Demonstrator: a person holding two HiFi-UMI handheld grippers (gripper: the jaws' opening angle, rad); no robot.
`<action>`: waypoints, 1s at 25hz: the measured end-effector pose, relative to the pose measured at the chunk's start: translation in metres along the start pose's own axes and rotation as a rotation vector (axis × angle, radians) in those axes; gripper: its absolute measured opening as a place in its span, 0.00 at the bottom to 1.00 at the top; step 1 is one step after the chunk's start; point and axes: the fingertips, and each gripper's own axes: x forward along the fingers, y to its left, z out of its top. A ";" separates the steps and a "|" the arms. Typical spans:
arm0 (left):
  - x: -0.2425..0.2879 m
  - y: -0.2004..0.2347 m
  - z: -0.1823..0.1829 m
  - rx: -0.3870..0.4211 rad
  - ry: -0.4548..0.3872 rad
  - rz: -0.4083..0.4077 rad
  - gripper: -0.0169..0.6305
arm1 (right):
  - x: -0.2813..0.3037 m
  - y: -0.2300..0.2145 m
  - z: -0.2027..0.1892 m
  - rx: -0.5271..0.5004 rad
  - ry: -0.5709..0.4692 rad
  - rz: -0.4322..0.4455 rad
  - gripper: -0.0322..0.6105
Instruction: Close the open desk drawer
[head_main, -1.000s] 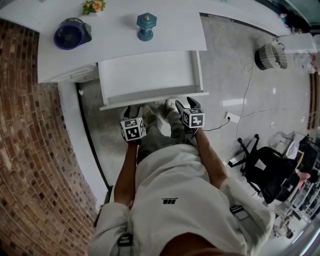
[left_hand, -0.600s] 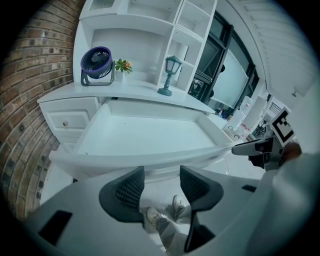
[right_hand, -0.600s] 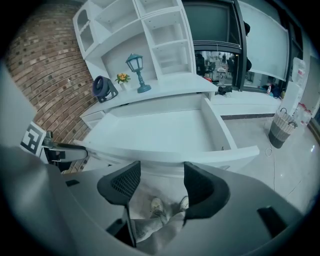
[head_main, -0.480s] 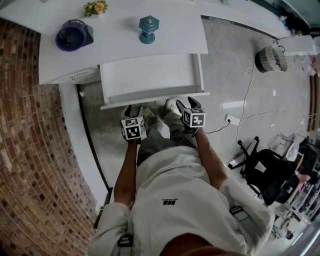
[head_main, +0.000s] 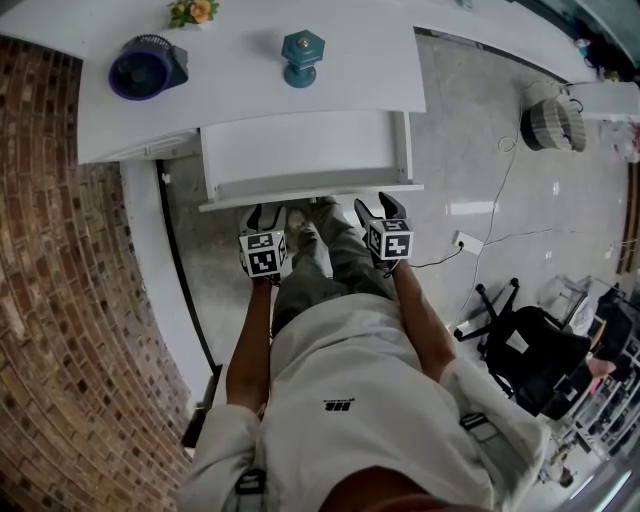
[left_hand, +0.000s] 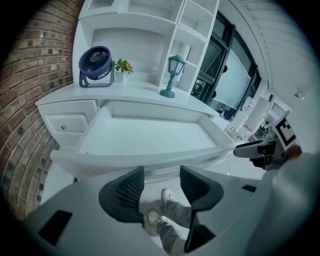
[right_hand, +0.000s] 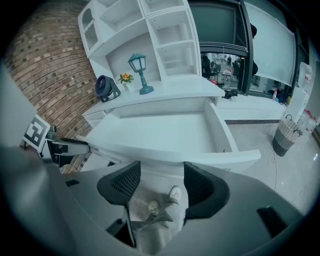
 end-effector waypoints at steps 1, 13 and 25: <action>0.001 0.000 0.002 0.000 0.002 0.002 0.40 | 0.001 -0.001 0.001 -0.007 0.002 -0.001 0.45; 0.014 0.007 0.022 -0.017 -0.011 0.020 0.39 | 0.013 -0.007 0.019 -0.042 0.016 0.026 0.45; 0.022 0.009 0.036 -0.022 -0.008 0.018 0.39 | 0.019 -0.010 0.033 -0.052 0.031 0.036 0.45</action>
